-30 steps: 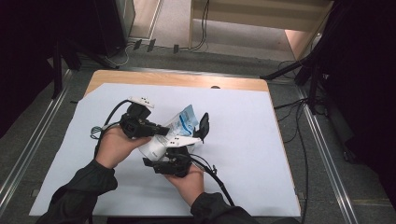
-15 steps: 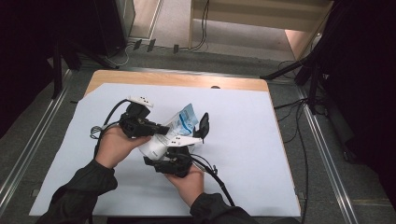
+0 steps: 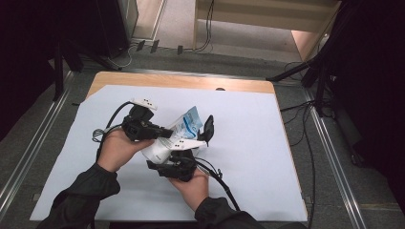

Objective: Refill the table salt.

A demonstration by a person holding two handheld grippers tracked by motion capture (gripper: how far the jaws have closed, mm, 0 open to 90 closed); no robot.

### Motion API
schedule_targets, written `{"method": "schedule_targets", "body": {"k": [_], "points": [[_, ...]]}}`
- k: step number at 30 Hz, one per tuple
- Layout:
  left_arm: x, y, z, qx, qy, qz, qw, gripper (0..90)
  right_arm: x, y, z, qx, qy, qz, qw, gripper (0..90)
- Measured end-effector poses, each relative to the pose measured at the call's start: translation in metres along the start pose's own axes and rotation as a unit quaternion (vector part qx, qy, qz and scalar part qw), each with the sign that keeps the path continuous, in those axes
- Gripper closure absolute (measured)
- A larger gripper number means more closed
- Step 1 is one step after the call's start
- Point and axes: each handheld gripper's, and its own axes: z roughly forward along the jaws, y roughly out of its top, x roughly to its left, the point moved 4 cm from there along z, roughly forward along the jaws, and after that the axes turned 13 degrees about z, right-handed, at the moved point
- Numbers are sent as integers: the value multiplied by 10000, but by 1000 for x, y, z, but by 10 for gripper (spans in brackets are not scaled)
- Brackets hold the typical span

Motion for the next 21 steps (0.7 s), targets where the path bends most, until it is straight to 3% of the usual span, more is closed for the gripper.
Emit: {"method": "schedule_targets", "body": {"k": [10,21], "points": [[0,0,0,-12,23,-15,10000,900,0,1,1,2,114,14,9999,575],[-1,1,0,5,27,-7,10000,900,2,0,3,53,60,-107,9999,545]]}}
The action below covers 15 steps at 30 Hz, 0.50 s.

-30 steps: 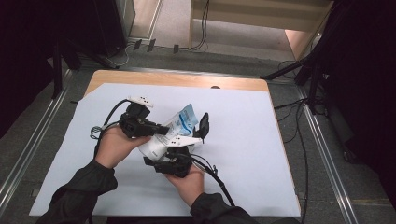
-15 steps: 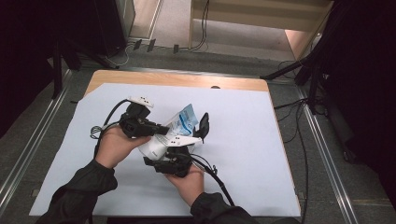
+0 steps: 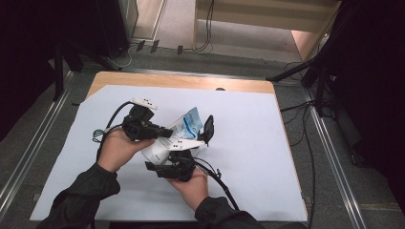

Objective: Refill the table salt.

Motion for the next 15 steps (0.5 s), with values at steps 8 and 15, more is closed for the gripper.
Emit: {"method": "schedule_targets", "body": {"k": [8,15], "points": [[-1,1,1,-4,-15,5,10000,900,-1,1,-1,7,15,78,10000,569],[-1,1,2,-39,-32,-11,10000,897,-2,2,-2,-21,38,146,9999,584]]}}
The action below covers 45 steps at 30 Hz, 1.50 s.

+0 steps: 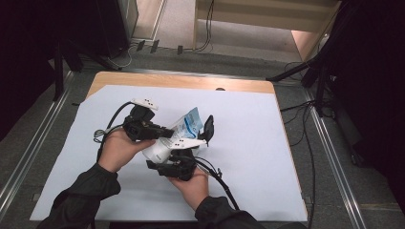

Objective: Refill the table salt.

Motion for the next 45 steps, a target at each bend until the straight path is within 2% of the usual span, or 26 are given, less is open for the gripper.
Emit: {"method": "schedule_targets", "body": {"k": [11,29,35,39,45], "points": [[0,1,2,-42,-3,-14,10000,890,0,2,-1,-3,62,90,9999,586],[-1,2,4,9,116,23,9999,900,1,4,-1,59,114,69,9999,570],[-2,3,4,6,123,18,9999,900,2,3,0,99,127,-14,9999,544],[-2,3,4,14,138,23,9999,900,3,3,1,138,36,-143,9998,531],[-3,3,4,16,138,43,9999,900,3,3,1,119,14,-135,9998,544]]}}
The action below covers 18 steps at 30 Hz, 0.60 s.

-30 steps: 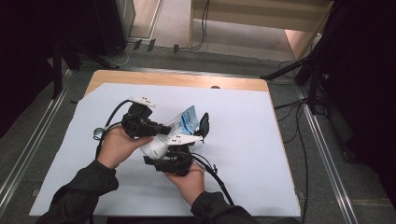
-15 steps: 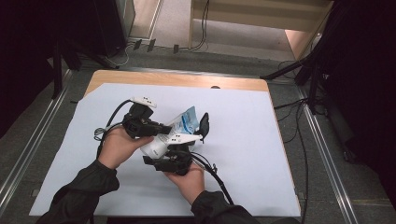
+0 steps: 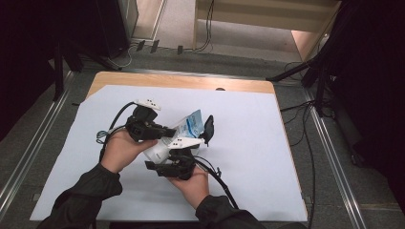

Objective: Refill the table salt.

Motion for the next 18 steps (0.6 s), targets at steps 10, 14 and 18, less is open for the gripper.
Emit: {"method": "schedule_targets", "body": {"k": [10,14,18], "points": [[0,0,0,-4,-20,4,10000,900,-1,1,0,-17,-14,19,10000,554],[0,0,0,-16,-26,11,10000,898,-1,1,-1,-23,30,96,9999,574],[0,0,-1,-39,-17,-4,10000,896,0,3,-3,-77,136,209,9997,590]]}}
